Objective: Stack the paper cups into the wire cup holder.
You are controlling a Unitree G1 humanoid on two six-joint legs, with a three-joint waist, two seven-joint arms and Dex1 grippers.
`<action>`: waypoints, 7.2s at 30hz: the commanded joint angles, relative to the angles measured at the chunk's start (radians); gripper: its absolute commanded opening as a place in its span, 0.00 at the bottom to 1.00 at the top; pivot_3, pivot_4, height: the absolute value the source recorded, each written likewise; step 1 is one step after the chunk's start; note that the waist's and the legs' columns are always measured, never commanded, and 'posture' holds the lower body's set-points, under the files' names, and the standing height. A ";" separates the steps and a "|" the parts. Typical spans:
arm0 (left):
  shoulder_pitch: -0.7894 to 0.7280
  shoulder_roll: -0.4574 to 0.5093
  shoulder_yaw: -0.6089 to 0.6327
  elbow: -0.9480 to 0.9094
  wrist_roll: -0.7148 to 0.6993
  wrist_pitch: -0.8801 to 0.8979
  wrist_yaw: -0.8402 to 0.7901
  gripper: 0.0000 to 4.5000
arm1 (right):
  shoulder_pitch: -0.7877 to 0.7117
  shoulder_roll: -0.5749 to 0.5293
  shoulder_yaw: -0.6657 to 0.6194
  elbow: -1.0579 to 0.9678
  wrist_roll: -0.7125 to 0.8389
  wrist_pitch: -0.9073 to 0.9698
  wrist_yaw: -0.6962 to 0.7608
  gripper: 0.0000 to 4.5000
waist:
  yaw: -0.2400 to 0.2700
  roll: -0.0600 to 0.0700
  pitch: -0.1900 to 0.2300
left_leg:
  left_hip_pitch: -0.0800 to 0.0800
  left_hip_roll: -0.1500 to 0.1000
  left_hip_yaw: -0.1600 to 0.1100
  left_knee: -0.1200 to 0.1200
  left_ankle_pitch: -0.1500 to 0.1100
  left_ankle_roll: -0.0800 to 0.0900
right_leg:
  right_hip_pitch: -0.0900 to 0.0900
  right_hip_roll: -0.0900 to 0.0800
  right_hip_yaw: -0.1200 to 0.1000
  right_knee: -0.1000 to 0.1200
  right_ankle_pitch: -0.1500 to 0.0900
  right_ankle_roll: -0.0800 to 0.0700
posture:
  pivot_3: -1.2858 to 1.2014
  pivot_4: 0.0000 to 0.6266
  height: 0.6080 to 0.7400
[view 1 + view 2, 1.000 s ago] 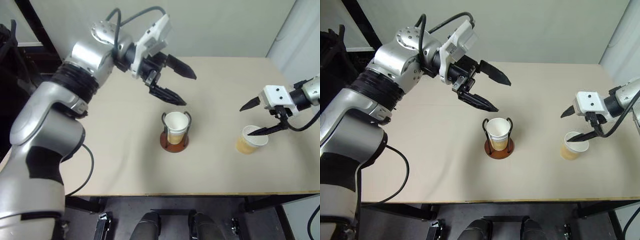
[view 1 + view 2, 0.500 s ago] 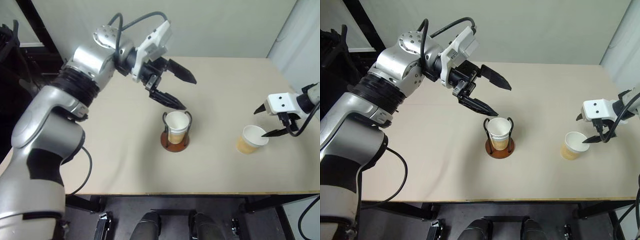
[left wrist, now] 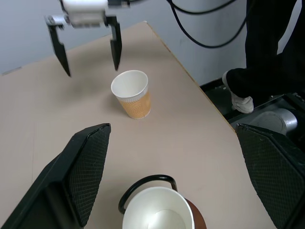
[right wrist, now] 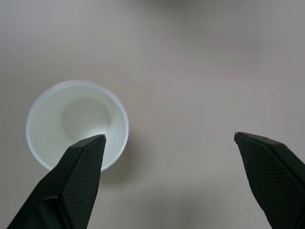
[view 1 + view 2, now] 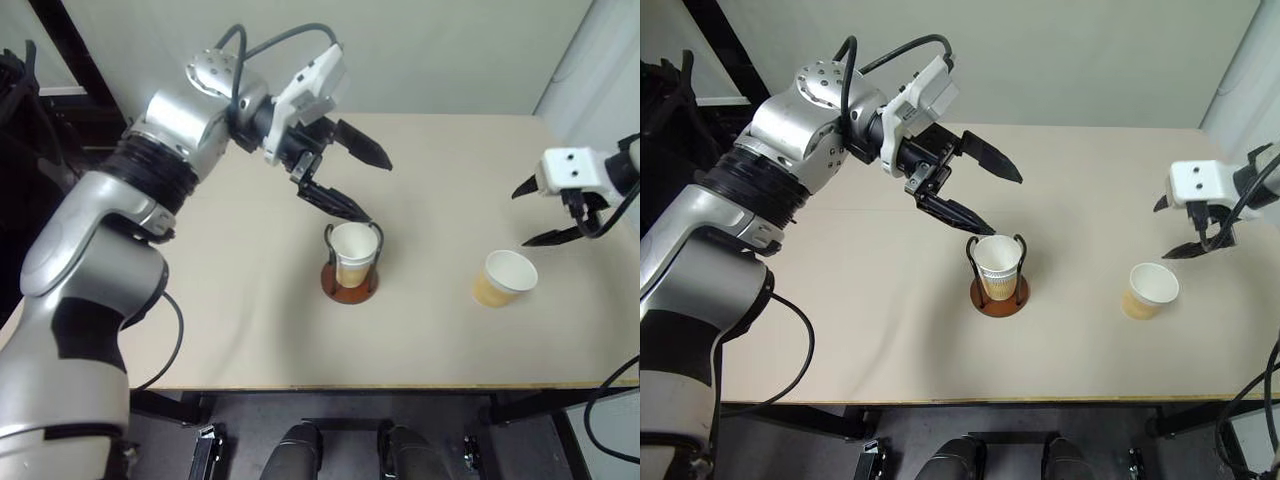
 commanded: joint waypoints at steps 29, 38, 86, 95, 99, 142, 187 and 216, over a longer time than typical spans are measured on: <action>-0.007 -0.011 0.026 0.023 0.007 -0.035 -0.031 1.00 | 0.450 -0.175 -0.145 -0.542 0.075 0.162 0.006 1.00 | -0.001 0.001 0.000 | 0.001 0.000 0.002 0.006 -0.002 0.004 | 0.003 0.000 0.002 -0.001 -0.001 0.007 | 0.52 0.24 1.00; -0.007 -0.004 0.025 0.018 0.005 -0.031 -0.031 1.00 | 0.461 -0.139 -0.138 -0.494 0.011 0.091 0.006 1.00 | -0.001 0.001 0.000 | 0.001 0.000 0.003 0.006 -0.002 0.004 | 0.004 0.000 0.002 -0.001 -0.001 0.008 | 0.52 0.24 1.00; 0.143 0.094 0.249 0.102 0.116 0.053 -0.031 1.00 | 0.425 -0.042 -0.124 -0.471 -0.110 0.052 0.006 0.00 | -0.001 0.001 0.000 | 0.001 0.000 0.002 0.008 -0.002 0.004 | 0.005 0.001 0.002 -0.001 0.000 0.006 | 0.52 0.24 1.00; 0.230 0.130 0.283 0.071 0.110 0.079 -0.031 1.00 | 0.311 -0.058 -0.107 -0.510 -0.029 0.148 0.006 0.00 | -0.007 0.002 0.000 | 0.002 0.001 0.001 0.007 -0.001 0.003 | 0.005 0.001 0.002 0.000 0.001 0.005 | 0.52 0.24 1.00; 0.275 0.163 0.247 0.023 0.093 0.090 -0.031 1.00 | 0.210 -0.073 -0.082 -0.546 0.016 0.191 0.006 0.00 | -0.009 0.002 0.000 | 0.002 0.001 0.002 0.007 -0.001 0.003 | 0.004 0.001 0.002 -0.001 0.001 0.005 | 0.52 0.24 1.00; 0.347 0.220 0.172 -0.105 0.065 -0.031 -0.031 1.00 | -0.304 0.290 0.205 -0.545 0.139 0.342 0.006 0.00 | -0.014 0.002 0.000 | 0.000 0.001 -0.003 -0.005 0.006 -0.008 | -0.010 0.002 -0.001 0.014 -0.005 -0.009 | 0.52 0.24 1.00; 0.402 0.262 0.095 -0.023 0.167 -0.225 -0.031 1.00 | -0.210 0.438 0.151 -0.544 0.049 0.317 0.006 0.00 | -0.018 0.002 0.000 | 0.002 0.002 -0.004 -0.005 0.008 -0.012 | -0.011 0.002 -0.002 0.019 -0.005 -0.015 | 0.52 0.24 1.00; 0.387 0.252 0.082 -0.016 0.158 -0.223 -0.031 1.00 | -0.271 0.473 0.142 -0.489 0.044 0.322 0.006 0.00 | -0.018 0.002 0.000 | 0.001 0.002 -0.004 -0.005 0.009 -0.012 | -0.014 0.002 -0.002 0.023 -0.007 -0.018 | 0.52 0.24 1.00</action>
